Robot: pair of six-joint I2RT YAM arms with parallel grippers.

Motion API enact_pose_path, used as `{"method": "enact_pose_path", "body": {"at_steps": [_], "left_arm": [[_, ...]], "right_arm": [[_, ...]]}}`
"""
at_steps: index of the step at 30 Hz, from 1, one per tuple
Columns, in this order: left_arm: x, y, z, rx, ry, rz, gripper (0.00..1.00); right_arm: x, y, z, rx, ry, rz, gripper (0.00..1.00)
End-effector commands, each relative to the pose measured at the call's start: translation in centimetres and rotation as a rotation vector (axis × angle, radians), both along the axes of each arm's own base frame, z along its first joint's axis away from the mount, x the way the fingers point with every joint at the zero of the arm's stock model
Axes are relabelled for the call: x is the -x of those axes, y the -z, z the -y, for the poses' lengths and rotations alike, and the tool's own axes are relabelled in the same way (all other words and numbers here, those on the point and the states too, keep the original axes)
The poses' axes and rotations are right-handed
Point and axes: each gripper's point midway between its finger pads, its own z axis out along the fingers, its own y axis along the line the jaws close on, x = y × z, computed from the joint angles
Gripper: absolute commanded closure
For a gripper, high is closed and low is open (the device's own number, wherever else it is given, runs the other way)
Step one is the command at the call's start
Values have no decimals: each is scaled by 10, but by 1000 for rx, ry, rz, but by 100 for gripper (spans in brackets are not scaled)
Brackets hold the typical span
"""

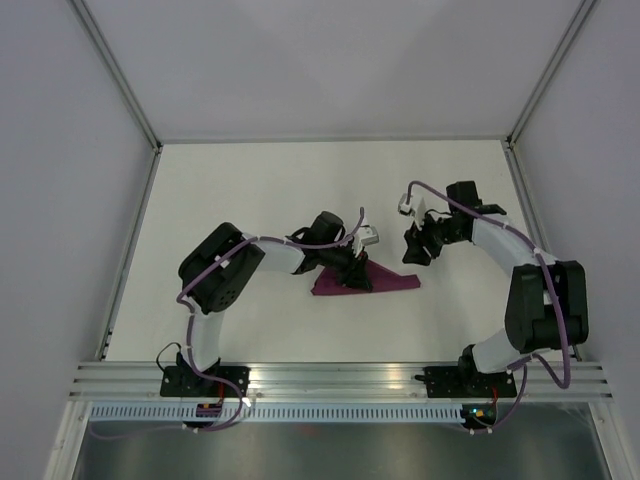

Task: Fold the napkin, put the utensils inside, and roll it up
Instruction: Roll the napkin with the utensil

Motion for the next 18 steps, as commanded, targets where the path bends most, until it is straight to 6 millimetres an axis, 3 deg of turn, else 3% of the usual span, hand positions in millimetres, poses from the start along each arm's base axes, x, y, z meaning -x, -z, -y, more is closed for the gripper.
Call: {"method": "enact_pose_path", "body": {"at_steps": [1, 2, 7, 10, 16, 18], "left_arm": [[48, 65, -44, -217, -23, -341, 98], [46, 63, -43, -208, -25, -355, 98], [43, 63, -44, -198, -31, -424, 98], [42, 63, -47, -207, -40, -458, 98], [40, 67, -50, -220, -52, -517, 98], [40, 68, -50, -226, -56, -532, 98]], "right_arm": [[-8, -17, -14, 31, -109, 263, 41], [7, -7, -23, 38, -155, 262, 40], [32, 0, -48, 75, -267, 385, 35], [37, 0, -56, 92, -290, 431, 33], [61, 22, -74, 152, -376, 453, 32], [59, 26, -76, 192, -375, 492, 32]]}}
